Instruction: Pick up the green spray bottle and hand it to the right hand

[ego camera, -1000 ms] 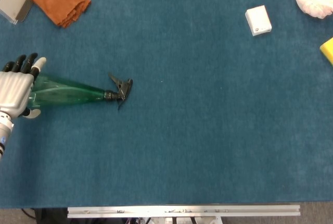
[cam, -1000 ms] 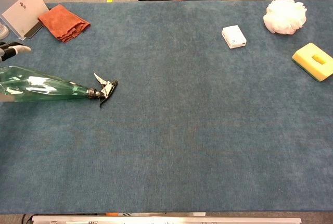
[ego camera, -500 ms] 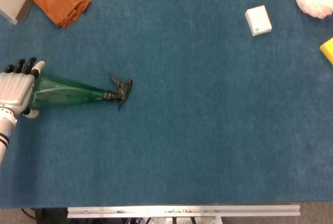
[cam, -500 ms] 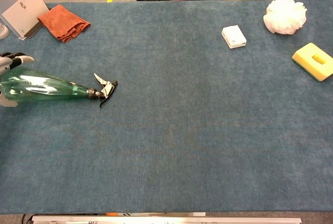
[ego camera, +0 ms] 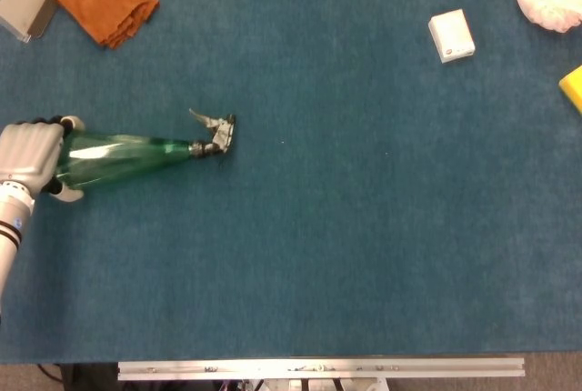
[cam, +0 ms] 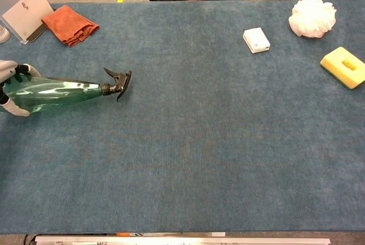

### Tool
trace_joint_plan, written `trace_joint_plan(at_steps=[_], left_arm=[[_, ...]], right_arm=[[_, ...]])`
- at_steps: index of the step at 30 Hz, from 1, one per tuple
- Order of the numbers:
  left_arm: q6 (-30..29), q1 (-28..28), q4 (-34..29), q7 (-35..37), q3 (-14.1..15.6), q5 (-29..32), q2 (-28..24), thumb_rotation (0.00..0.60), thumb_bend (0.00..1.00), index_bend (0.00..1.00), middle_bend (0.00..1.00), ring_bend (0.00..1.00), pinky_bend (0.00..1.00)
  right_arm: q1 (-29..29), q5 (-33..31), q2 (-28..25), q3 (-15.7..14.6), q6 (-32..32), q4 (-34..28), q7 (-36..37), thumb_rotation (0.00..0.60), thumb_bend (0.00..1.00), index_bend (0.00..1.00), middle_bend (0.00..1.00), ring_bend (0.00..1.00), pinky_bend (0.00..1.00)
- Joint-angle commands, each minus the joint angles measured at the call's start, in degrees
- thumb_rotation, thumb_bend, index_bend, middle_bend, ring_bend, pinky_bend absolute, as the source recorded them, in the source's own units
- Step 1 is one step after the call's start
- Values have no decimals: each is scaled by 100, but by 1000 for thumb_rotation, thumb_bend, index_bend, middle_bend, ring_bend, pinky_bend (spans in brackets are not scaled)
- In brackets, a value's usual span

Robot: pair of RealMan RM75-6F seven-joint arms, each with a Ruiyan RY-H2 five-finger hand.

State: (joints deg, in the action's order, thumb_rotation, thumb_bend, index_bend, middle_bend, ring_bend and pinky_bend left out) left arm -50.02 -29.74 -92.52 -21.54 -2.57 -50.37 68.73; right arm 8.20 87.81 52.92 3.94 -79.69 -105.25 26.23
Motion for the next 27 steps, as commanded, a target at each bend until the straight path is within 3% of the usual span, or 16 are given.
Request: trace_joint_plan(at_steps=[1, 8, 14, 22, 27], left_arm=[[138, 105, -463, 1135, -380, -359, -275, 600, 149, 518, 413, 364, 612], [421, 220, -1206, 2706, -766, -993, -652, 600, 149, 518, 413, 364, 615], [511, 283, -1872, 3529, -905, -1350, -882, 600, 149, 513, 411, 364, 616], [619, 226, -2316, 4137, -999, -1449, -970, 600, 149, 507, 410, 364, 616], [644, 194, -2524, 4392, -990, -1570, -910, 600, 149, 506, 410, 364, 616]], right_arm=[[143, 105, -52, 18, 172, -80, 213, 600, 194, 0, 125, 51, 0], [599, 302, -79, 119, 657, -238, 975, 600, 185, 0, 125, 51, 0], [970, 345, 77, 145, 1085, -388, 1777, 600, 151, 0, 129, 51, 0], [1212, 266, 264, 162, 1307, -550, 2219, 600, 25, 0, 131, 51, 0], [1494, 54, 296, 176, 1790, -755, 2569, 600, 0, 0, 130, 51, 0]])
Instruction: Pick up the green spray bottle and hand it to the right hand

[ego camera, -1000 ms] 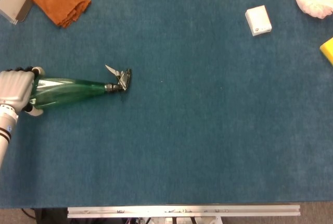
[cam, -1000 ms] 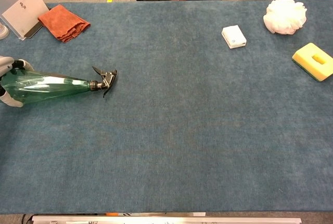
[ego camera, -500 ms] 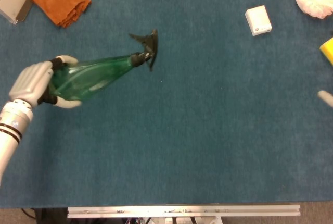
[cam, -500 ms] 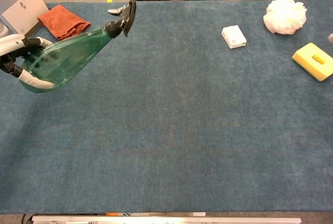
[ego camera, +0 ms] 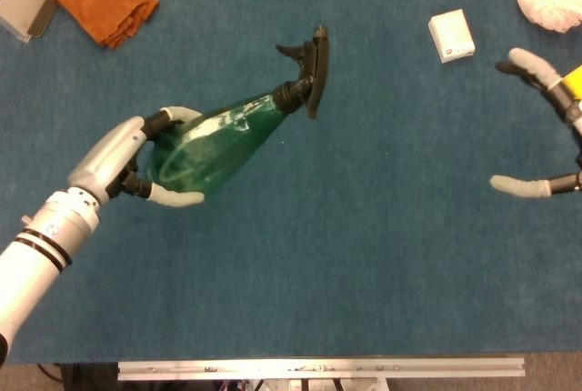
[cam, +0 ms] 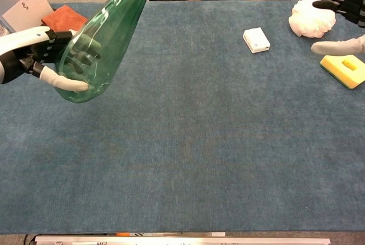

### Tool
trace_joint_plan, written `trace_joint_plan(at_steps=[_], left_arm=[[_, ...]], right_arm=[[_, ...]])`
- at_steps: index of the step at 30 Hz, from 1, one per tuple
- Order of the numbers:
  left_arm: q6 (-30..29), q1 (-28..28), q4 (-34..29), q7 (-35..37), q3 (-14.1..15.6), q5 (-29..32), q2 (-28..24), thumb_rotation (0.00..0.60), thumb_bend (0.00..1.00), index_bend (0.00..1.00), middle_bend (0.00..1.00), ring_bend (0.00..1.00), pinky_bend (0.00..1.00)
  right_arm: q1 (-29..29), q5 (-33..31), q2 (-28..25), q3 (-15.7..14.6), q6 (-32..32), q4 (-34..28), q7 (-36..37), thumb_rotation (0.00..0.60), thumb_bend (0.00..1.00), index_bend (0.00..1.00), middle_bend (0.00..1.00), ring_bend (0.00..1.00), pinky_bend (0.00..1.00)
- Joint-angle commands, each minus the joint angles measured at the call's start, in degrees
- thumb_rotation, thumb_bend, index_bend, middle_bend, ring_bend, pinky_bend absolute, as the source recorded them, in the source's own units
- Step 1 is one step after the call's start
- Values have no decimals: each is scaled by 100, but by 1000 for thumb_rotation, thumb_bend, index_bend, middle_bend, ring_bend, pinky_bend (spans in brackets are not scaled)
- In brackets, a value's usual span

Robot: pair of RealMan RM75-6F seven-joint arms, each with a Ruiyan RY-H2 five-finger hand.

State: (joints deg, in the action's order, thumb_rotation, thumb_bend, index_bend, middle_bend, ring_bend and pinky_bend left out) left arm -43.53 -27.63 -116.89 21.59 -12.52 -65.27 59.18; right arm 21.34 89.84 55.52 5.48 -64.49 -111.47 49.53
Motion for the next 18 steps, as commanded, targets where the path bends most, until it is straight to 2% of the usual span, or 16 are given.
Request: trace_joint_plan(at_steps=[1, 8, 18], left_arm=[[-27, -20, -119, 96, 11, -104, 73, 600, 149, 506, 410, 364, 616], [-11, -147, -343, 159, 66, -31, 263, 600, 148, 503, 410, 364, 616], [-20, -377, -246, 27, 155, 329, 690, 600, 149, 492, 410, 363, 616]], right_arm=[[225, -210, 63, 49, 325, -160, 304, 600, 0, 0, 130, 51, 0], [492, -758, 552, 247, 603, -333, 283, 600, 0, 0, 125, 51, 0], [721, -1532, 1580, 663, 411, -428, -372, 600, 50, 0, 119, 51, 0]])
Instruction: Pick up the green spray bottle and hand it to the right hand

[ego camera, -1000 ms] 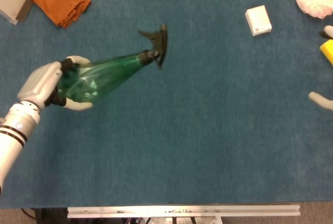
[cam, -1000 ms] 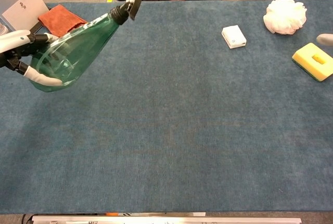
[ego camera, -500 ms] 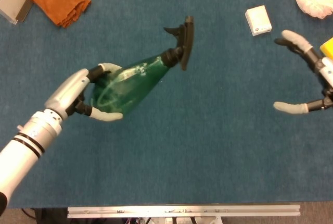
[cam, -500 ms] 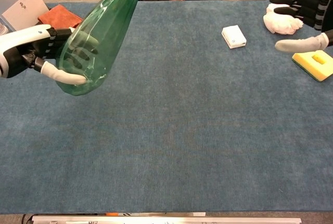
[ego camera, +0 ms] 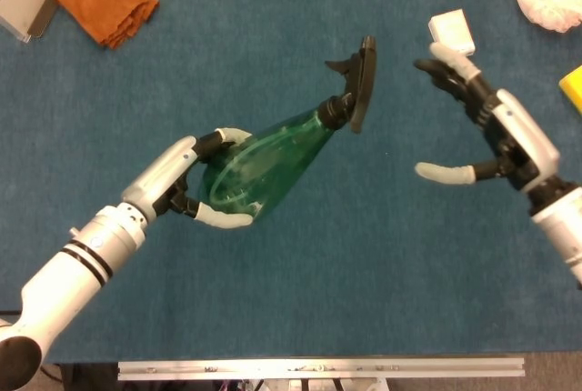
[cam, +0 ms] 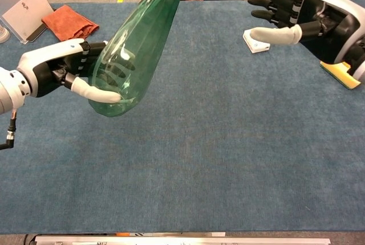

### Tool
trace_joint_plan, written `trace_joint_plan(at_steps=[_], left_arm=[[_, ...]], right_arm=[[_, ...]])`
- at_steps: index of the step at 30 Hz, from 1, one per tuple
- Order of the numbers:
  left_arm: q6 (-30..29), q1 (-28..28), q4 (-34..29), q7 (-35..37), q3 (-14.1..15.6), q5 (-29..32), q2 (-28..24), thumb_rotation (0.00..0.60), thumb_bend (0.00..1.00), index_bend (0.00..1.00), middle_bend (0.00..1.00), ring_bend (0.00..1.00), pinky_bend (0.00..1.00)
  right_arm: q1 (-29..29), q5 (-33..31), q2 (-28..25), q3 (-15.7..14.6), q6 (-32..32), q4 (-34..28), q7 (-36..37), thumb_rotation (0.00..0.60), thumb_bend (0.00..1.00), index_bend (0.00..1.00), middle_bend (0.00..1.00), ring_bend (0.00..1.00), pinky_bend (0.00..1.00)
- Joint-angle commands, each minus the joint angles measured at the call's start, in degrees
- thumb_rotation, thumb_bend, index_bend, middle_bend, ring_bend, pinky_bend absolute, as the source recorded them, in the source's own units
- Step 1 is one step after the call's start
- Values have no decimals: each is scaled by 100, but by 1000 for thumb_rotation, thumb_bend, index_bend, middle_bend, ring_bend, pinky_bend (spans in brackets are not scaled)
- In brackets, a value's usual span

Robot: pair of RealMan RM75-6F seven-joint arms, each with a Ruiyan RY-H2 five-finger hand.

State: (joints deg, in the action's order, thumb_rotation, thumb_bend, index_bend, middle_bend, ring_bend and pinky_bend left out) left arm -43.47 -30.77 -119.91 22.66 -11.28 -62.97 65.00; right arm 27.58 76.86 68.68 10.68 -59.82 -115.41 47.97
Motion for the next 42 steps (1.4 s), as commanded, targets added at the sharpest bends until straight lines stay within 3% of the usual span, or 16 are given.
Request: trace_joint_plan(at_steps=[1, 13, 22, 26, 34, 38, 42], left_arm=[[-29, -90, 75, -107, 38, 152, 153, 600, 149, 492, 410, 363, 616], [12, -443, 210, -198, -33, 1183, 533, 600, 149, 480, 410, 357, 616], [-121, -517, 243, -296, -56, 1392, 671, 600, 149, 476, 410, 357, 616], [-150, -539, 270, -310, -76, 1463, 709, 600, 149, 475, 410, 356, 616], [-155, -533, 272, -291, -98, 1474, 711, 600, 149, 474, 409, 354, 616], [-143, -524, 283, -246, -123, 1490, 701, 600, 148, 475, 409, 354, 616], [-108, -521, 285, -213, -141, 1486, 673, 600, 149, 475, 409, 354, 616]], right_arm=[[121, -311, 338, 179, -55, -44, -264, 600, 50, 0, 119, 51, 0], [487, -1388, 1411, 626, -90, -29, -1075, 600, 85, 0, 119, 51, 0], [768, -1915, 2126, 938, -183, 172, -1639, 600, 94, 0, 119, 50, 0], [885, -2123, 2407, 1113, -243, 214, -1838, 600, 161, 0, 119, 51, 0], [1064, -2359, 2798, 1372, -340, 248, -2185, 600, 178, 0, 125, 51, 0], [1108, -2435, 2925, 1431, -355, 240, -2298, 600, 276, 6, 148, 51, 0], [1131, -2538, 3018, 1492, -357, 245, -2374, 600, 366, 97, 172, 71, 1]])
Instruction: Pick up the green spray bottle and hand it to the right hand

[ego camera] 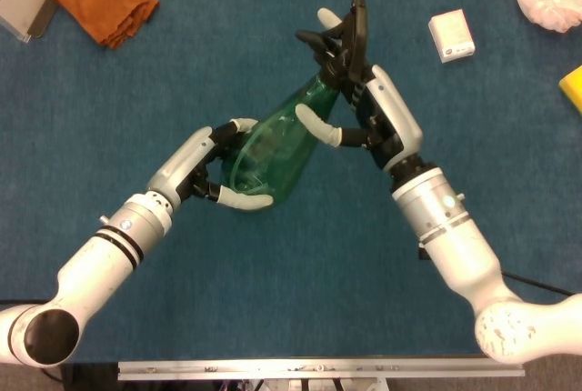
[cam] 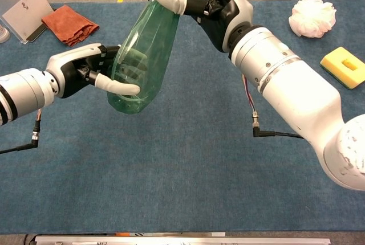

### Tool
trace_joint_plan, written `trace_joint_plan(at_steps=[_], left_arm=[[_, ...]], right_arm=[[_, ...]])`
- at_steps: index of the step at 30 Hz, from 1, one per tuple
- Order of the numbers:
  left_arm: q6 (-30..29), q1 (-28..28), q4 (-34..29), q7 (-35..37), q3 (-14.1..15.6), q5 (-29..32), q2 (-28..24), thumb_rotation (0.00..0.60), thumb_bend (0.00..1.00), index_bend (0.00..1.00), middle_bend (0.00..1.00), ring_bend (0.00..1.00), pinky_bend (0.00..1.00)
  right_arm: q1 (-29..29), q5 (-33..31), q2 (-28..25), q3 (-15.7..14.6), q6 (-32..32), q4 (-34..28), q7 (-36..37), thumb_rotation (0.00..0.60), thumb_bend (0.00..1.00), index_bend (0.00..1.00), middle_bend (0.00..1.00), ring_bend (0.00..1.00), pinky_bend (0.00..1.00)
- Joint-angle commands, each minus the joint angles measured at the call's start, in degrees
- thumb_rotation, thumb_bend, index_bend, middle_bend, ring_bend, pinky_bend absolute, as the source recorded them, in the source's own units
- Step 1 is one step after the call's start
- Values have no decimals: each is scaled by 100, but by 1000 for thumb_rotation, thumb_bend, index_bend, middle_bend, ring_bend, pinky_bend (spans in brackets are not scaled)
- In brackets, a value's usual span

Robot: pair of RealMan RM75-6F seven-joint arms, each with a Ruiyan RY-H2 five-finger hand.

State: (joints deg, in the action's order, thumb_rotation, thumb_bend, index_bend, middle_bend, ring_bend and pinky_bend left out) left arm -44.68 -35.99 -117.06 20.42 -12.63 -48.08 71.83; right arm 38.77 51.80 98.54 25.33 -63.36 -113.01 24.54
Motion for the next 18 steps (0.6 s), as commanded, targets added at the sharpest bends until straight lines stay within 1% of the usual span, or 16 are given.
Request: trace_joint_plan(at_steps=[1, 3, 7, 12, 16, 18], left_arm=[[24, 1, 0, 20, -8, -2, -16, 600, 149, 475, 409, 353, 616], [34, 4, 2, 30, -12, -8, -22, 600, 149, 475, 409, 353, 616], [45, 9, 4, 44, -16, -26, -27, 600, 149, 474, 409, 354, 616], [71, 6, 0, 69, -40, -29, -63, 600, 149, 464, 408, 353, 616], [65, -4, 5, 59, -48, -25, -63, 600, 149, 463, 407, 353, 616], [64, -11, 2, 47, -44, -19, -58, 600, 149, 461, 408, 353, 616]], right_arm=[[16, -56, 56, 47, -10, 7, -43, 600, 396, 127, 179, 79, 10], [20, -116, 112, 100, -27, 3, -50, 600, 449, 177, 197, 101, 42], [18, -239, 218, 196, -59, 11, -45, 600, 569, 241, 251, 159, 157], [5, -424, 264, 327, -24, 29, -27, 600, 696, 259, 289, 207, 282], [-8, -493, 248, 397, 22, 26, -35, 600, 730, 259, 305, 251, 367], [-21, -518, 239, 426, 45, 9, -28, 600, 736, 259, 319, 312, 421]])
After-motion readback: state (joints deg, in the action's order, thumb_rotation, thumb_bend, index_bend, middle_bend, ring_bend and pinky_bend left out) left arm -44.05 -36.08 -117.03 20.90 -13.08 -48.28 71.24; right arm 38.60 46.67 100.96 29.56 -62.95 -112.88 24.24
